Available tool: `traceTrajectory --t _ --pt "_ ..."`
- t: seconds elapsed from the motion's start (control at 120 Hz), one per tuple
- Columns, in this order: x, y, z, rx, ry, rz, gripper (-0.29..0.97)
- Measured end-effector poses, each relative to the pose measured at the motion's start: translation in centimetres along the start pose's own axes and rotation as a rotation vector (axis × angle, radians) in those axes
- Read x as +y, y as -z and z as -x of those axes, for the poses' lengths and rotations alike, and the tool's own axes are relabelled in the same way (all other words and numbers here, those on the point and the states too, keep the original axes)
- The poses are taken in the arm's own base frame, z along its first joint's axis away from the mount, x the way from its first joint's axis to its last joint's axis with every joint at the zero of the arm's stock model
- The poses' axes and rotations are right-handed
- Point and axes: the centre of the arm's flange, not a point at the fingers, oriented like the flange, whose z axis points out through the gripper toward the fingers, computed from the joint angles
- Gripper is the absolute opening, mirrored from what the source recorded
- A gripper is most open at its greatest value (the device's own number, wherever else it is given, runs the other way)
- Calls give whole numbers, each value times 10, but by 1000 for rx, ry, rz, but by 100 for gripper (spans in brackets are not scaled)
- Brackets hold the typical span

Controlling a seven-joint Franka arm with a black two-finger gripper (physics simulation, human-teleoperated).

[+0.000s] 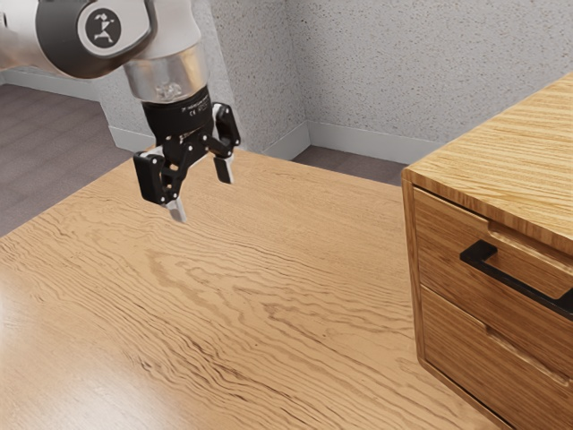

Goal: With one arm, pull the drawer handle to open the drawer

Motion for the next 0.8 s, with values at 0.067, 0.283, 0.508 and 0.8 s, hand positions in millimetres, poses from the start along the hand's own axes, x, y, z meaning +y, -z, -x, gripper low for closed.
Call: traceTrajectory --t 0.067,0.283,0.508,0.8 --pt "0 0 -2 12 18 -1 68" --pt "-38 96 -12 -17 54 186 68" --pt "-71 105 93 -86 -198 265 68" --pt "-174 102 164 -114 -401 441 68"
